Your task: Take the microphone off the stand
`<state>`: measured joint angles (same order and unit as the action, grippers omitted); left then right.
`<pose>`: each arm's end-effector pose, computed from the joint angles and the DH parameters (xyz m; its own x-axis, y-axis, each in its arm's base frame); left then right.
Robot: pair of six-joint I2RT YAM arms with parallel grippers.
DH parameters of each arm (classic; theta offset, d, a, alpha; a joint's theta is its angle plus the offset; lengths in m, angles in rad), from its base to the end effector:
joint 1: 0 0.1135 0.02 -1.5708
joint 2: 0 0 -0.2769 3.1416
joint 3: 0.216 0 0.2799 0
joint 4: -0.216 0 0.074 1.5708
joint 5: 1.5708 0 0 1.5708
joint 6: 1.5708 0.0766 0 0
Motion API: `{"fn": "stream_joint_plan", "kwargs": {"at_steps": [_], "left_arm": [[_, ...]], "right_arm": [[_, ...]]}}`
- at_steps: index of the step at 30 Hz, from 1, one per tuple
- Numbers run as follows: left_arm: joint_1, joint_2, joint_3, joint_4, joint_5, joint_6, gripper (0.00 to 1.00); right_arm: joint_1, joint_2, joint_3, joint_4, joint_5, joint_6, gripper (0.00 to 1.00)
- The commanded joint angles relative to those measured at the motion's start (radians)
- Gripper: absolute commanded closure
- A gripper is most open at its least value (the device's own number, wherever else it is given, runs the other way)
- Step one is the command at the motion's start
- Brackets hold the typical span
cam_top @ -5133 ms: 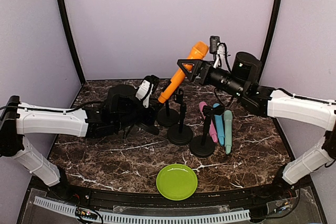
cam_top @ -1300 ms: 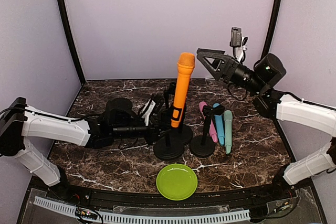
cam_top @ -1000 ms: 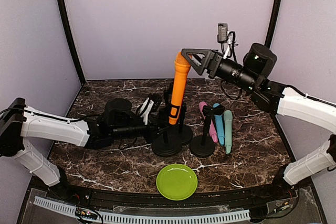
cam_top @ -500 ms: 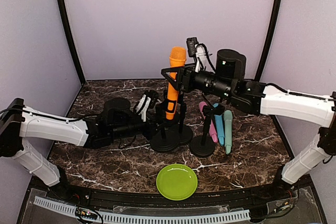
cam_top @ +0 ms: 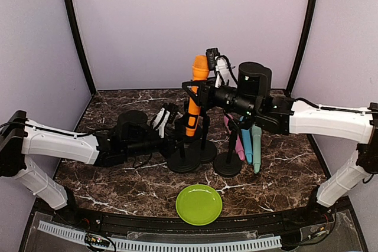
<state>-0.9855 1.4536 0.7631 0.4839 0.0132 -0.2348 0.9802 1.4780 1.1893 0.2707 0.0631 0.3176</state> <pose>0.2113 -0.3206 0.2297 -0.3058 0.0403 -0.9513 0.7912 0.5665 -0.2303 0.2401 0.3494 0.3662 -0.2574 0.1757 -0.9502 -0.7510 0.5824 0.3112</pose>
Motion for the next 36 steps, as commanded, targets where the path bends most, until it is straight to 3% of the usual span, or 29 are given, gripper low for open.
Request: {"fn": "stream_joint_plan", "kwargs": {"at_steps": [1, 4, 6, 13, 21, 33, 36], "left_arm": [[-0.002, -0.09, 0.024, 0.049, 0.007, 0.016, 0.69], [-0.002, -0.123, 0.006, 0.024, -0.002, 0.019, 0.44], [-0.001, -0.143, -0.006, -0.005, 0.003, 0.032, 0.33], [0.008, -0.208, 0.006, -0.19, 0.094, 0.105, 0.17], [0.121, -0.206, 0.135, -0.419, 0.414, 0.171, 0.11], [0.138, 0.0, 0.347, -0.534, 0.522, 0.27, 0.11], [0.139, 0.03, 0.362, -0.549, 0.52, 0.281, 0.21]], "right_arm": [[-0.003, -0.046, -0.032, 0.108, 0.067, 0.0, 1.0], [-0.006, -0.061, -0.048, 0.133, 0.068, 0.001, 1.0], [-0.008, -0.066, -0.049, 0.135, 0.067, 0.0, 1.0], [-0.034, -0.085, -0.069, 0.153, 0.027, 0.026, 1.0], [-0.104, -0.125, -0.123, 0.206, -0.159, 0.06, 1.0], [-0.114, -0.136, -0.146, 0.275, -0.307, 0.051, 1.0], [-0.113, -0.136, -0.144, 0.273, -0.321, 0.047, 1.0]]}}
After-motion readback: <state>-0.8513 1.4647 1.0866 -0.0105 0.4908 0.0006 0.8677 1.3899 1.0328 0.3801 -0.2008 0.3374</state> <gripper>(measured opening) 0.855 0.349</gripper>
